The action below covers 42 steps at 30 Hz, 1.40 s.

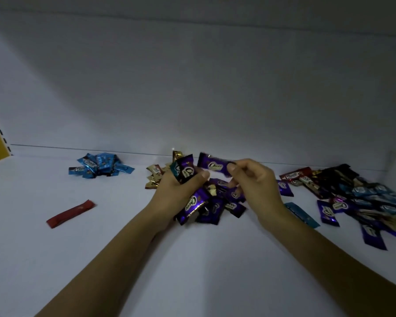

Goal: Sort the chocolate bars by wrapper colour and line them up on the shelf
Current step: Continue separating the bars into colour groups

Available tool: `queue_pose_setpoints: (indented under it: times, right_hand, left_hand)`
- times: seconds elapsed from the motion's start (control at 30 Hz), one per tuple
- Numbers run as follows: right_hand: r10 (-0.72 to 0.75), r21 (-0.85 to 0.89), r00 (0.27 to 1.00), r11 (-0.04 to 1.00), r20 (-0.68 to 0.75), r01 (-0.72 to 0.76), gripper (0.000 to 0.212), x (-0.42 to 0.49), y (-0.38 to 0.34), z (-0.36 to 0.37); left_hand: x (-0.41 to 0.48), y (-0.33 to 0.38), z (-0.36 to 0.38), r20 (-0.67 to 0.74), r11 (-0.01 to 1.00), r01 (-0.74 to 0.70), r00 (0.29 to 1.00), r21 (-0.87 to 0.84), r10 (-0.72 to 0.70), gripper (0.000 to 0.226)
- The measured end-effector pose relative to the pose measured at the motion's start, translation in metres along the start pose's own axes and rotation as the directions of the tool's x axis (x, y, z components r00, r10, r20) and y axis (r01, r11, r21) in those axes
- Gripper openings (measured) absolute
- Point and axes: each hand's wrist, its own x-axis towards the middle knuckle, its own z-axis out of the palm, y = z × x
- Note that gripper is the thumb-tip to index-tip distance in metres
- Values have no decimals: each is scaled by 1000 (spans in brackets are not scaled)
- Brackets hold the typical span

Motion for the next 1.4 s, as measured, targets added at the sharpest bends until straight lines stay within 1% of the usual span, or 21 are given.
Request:
queue_pose_setpoints:
  times: [0.03,0.1,0.17,0.2,0.23,0.3,0.33,0.4,0.43,0.5,0.57,0.63,0.7,0.73,0.83,0.93,1.0,1.1,1.2,1.3,1.4]
  right_hand:
    - [-31,-58,997,998,-70,27,16,4,3,-5]
    - [-196,-308,972,940,-132,147,14,8,7,-15]
    - [-338,-566,941,780,-26,265,5,8,11,-20]
    - [-342,-642,938,706,58,297,5,7,15,-21]
    - [-295,-686,945,660,138,306,8,7,18,-21]
    - [-175,-715,950,627,258,310,12,6,23,-21]
    - [-149,-718,944,617,296,322,13,5,24,-21]
    - [-172,-703,937,624,304,342,12,3,24,-20]
    - [-191,-678,941,655,279,334,16,2,21,-19]
    - [-194,-567,961,776,199,274,37,-2,11,-14]
    - [-143,-368,977,910,159,193,53,-11,1,-5]
    - [-69,-207,976,972,206,112,75,-21,-5,7]
    - [-51,-152,962,984,269,94,87,-30,-7,21]
    - [-76,-125,959,986,274,113,83,-33,-7,28]
    - [-199,-89,956,971,216,222,47,-35,-7,41]
    - [-164,-82,980,981,112,173,27,-31,-5,38]
    - [-110,-84,991,990,69,116,21,-27,-3,33]
    - [-54,-50,993,997,102,60,12,-22,-3,28]
    - [55,38,992,997,111,-60,14,-17,-3,25]
    - [159,67,975,983,157,-171,19,-14,-4,21]
    - [141,28,983,989,119,-145,14,-11,-4,16]
  left_hand:
    - [2,-2,-2,-24,1000,5,1000,0,-5,5]
    - [4,-2,-4,-87,999,22,996,-26,-24,5]
    - [4,-1,-4,-145,995,26,989,-93,-39,4]
    - [3,0,-5,-161,992,27,986,-126,-47,5]
    - [3,1,-5,-170,989,24,984,-145,-49,6]
    - [1,2,-6,-174,986,21,984,-163,-50,10]
    - [1,3,-6,-173,986,27,983,-162,-55,10]
    - [-1,2,-5,-170,990,39,984,-139,-62,10]
    - [-2,2,-4,-166,991,41,984,-129,-62,8]
    - [-3,1,-2,-167,992,38,984,-123,-59,6]
    - [-3,1,0,-193,992,35,980,-121,-58,10]
    - [-3,1,1,-237,993,18,970,-120,-46,18]
    - [-3,3,4,-269,985,-19,963,-169,-28,17]
    - [-4,4,6,-270,979,-27,962,-203,-30,16]
    - [-10,2,13,-218,941,26,970,-339,-105,24]
    - [-15,1,18,-89,890,146,975,-431,-203,44]
    - [-17,1,20,6,886,176,981,-429,-193,46]
    - [-16,1,20,92,884,146,989,-445,-117,30]
    - [-15,-1,19,154,912,103,987,-398,-44,15]
    - [-15,-1,17,178,931,78,984,-357,-14,25]
    - [-16,-1,18,133,931,93,990,-354,-49,24]
